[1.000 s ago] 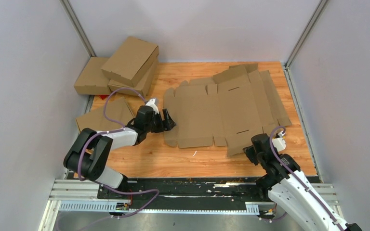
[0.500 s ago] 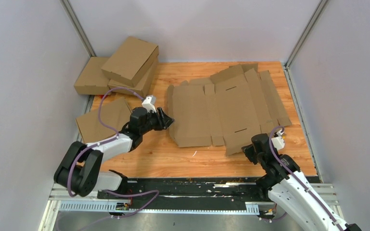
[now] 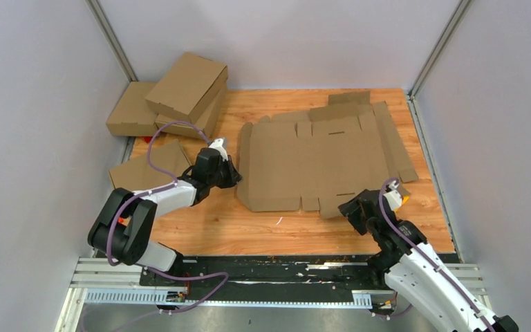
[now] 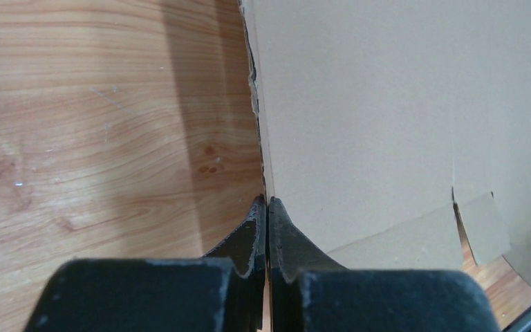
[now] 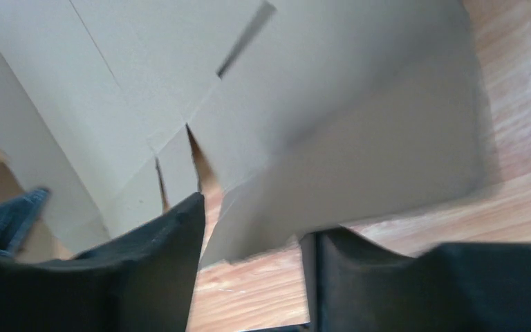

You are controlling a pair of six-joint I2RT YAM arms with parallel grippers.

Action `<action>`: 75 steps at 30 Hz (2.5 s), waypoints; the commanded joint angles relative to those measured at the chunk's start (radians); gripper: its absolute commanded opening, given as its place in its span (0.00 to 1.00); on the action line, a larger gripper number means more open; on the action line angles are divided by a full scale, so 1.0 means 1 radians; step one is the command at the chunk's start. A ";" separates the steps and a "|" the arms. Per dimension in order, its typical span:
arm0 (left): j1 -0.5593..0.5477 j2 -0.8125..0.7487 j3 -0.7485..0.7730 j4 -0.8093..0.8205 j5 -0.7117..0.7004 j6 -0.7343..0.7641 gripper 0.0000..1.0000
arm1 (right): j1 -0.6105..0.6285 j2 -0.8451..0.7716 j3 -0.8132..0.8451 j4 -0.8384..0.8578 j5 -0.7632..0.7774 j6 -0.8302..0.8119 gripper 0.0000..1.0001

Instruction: Fold the paper box

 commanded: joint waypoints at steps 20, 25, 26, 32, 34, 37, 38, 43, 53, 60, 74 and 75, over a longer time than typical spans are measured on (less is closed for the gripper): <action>-0.080 -0.566 0.113 -0.406 -0.232 0.196 0.00 | -0.110 0.255 0.409 0.100 -0.156 -0.739 0.99; -0.091 -0.605 0.136 -0.441 -0.169 0.196 0.00 | -0.183 0.210 0.313 0.249 -0.148 -0.764 1.00; -0.092 -0.610 0.141 -0.452 -0.170 0.196 0.00 | -0.206 0.210 0.303 0.257 -0.138 -0.753 1.00; -0.109 -0.578 0.183 -0.494 -0.114 0.218 0.00 | -0.402 0.314 0.226 0.364 -0.288 -0.691 1.00; -0.124 -0.567 0.188 -0.489 -0.115 0.219 0.00 | -0.441 0.368 0.226 0.388 -0.283 -0.697 1.00; -0.140 -0.557 0.196 -0.485 -0.116 0.220 0.00 | -0.462 0.433 0.217 0.450 -0.234 -0.717 1.00; -0.143 -0.553 0.199 -0.485 -0.117 0.220 0.00 | -0.470 0.460 0.212 0.479 -0.251 -0.719 1.00; -0.145 -0.521 0.206 -0.488 -0.118 0.215 0.00 | -0.499 0.591 0.205 0.584 -0.330 -0.691 0.99; -0.145 -0.503 0.222 -0.511 -0.163 0.199 0.00 | -0.539 0.673 0.269 0.493 -0.168 -0.711 0.97; -0.145 -0.497 0.237 -0.593 -0.295 0.197 0.00 | -0.552 0.637 0.253 0.444 -0.083 -0.666 0.97; -0.145 -0.432 0.239 -0.606 -0.226 0.164 0.01 | -0.570 0.643 0.160 0.500 -0.428 -0.702 0.72; -0.143 -0.427 0.237 -0.608 -0.223 0.158 0.01 | -0.571 0.636 0.156 0.496 -0.437 -0.706 0.67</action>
